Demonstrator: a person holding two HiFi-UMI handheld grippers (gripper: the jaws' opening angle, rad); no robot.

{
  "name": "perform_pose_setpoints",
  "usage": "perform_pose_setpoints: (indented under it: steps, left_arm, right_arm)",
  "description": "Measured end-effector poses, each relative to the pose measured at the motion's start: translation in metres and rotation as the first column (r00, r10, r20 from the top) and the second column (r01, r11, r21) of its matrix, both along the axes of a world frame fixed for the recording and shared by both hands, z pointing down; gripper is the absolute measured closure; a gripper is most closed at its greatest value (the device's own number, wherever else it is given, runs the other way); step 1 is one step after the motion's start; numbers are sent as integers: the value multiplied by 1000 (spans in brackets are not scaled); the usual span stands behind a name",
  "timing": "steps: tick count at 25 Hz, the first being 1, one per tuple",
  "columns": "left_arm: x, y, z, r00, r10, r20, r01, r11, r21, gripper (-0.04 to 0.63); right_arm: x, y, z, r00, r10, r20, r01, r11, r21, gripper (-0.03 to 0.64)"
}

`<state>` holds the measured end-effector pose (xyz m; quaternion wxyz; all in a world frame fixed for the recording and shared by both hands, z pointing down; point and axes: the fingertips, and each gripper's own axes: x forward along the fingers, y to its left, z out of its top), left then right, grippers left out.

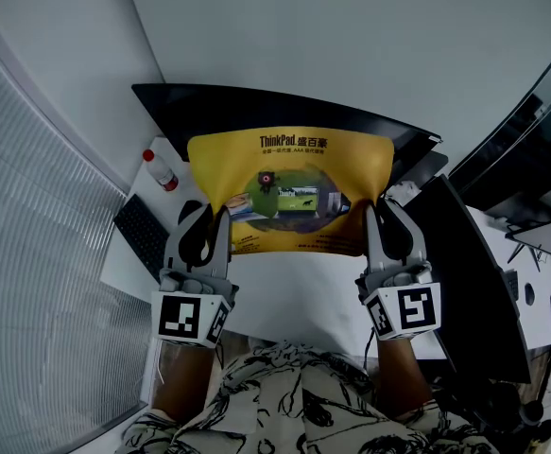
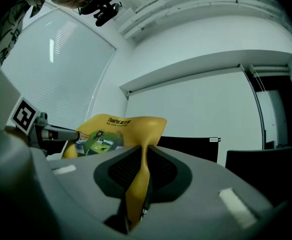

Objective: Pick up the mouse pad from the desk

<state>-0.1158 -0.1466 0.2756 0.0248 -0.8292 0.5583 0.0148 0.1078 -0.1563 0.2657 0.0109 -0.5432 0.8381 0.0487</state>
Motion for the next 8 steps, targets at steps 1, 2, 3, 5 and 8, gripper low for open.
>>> perform_pose_setpoints:
  steps: [1, 2, 3, 5, 8]
  left_arm:
    - [0, 0, 1, 1000, 1, 0, -1, 1000, 0, 531]
    - [0, 0, 1, 1000, 1, 0, -1, 1000, -1, 531]
    - [1, 0, 0, 1000, 2, 0, -2, 1000, 0, 531]
    - [1, 1, -1, 1000, 2, 1, -2, 1000, 0, 531]
    - [0, 0, -2, 1000, 1, 1, -1, 1000, 1, 531]
  right_arm:
    - [0, 0, 0, 1000, 0, -1, 0, 1000, 0, 558]
    - [0, 0, 0, 1000, 1, -1, -1, 1000, 0, 558]
    - [1, 0, 0, 1000, 2, -1, -2, 1000, 0, 559]
    - [1, 1, -1, 1000, 3, -2, -3, 1000, 1, 560]
    - [0, 1, -2, 1000, 3, -2, -3, 1000, 1, 559]
